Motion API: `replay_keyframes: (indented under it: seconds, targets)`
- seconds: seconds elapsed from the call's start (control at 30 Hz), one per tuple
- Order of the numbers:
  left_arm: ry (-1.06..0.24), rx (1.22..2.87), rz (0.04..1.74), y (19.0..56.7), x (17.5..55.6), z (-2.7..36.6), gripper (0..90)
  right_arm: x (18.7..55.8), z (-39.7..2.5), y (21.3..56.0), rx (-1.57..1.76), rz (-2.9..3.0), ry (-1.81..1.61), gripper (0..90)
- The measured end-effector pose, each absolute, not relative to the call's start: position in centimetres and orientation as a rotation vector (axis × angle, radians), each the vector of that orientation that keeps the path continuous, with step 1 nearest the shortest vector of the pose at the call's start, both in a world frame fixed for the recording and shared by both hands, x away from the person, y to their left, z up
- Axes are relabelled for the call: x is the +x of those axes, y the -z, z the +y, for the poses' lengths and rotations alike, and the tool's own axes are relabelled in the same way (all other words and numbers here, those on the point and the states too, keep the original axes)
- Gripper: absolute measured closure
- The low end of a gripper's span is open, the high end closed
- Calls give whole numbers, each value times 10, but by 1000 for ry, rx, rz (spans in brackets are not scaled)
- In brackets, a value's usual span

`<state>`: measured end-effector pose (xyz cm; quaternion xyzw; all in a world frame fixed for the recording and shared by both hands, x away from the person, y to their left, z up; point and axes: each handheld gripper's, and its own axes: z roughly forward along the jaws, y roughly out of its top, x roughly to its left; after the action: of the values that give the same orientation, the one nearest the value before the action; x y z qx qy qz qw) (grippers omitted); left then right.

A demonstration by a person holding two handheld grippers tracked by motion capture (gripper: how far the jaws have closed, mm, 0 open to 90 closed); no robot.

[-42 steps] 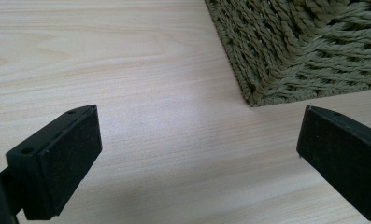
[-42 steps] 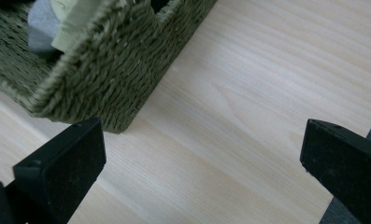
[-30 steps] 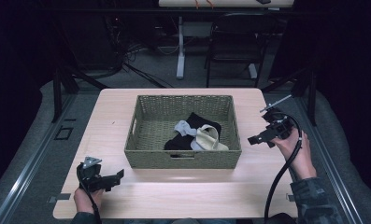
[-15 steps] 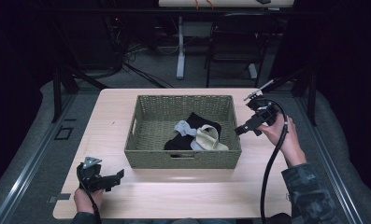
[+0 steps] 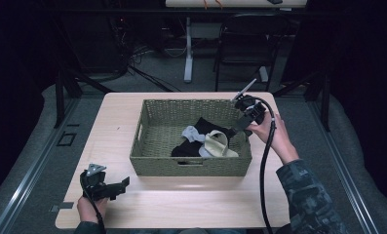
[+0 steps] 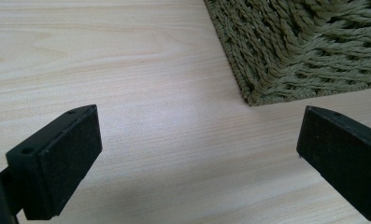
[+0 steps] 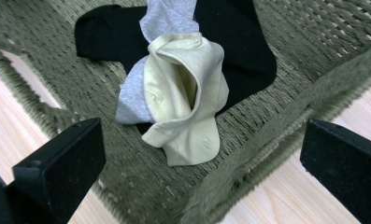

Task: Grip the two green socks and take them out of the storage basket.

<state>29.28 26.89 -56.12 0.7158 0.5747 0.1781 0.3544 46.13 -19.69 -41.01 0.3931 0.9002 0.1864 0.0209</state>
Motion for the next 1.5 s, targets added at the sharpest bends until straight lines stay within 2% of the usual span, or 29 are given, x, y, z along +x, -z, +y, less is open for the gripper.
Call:
replay_keyframes:
  seconds: [0.2,0.3,0.4,0.43,0.53,0.8,0.9,0.93,0.97,1.0,1.17,1.5]
  targets:
    - [-455,1857,1486,561,293,269,0,472,-184,422,1228,2806,-567,0]
    - [-455,1857,1486,561,293,269,0,478,-176,430,1241,2811,-548,123]
    - [-461,1849,1485,561,293,269,0,481,-173,435,1245,2821,-531,176]
    - [-459,1854,1486,561,293,269,0,483,-169,441,1256,2827,-503,245]
    - [-456,1857,1484,560,293,269,0,485,-166,448,1262,2840,-464,331]
    - [-454,1858,1484,560,293,269,0,489,-161,462,1303,2816,-380,480]
    - [-455,1858,1484,560,293,269,0,490,-159,470,1313,2822,-338,578]
    - [-455,1858,1484,560,293,269,0,490,-159,470,1313,2822,-338,578]
    - [-455,1858,1484,560,293,269,0,490,-158,471,1312,2834,-305,620]
    - [-455,1858,1484,560,293,269,0,489,-158,475,1326,2830,-317,720]
    - [-454,1858,1484,560,293,269,0,489,-160,471,1301,2843,-290,861]
    - [-453,1858,1483,561,293,269,0,482,-162,446,1263,2811,-347,885]
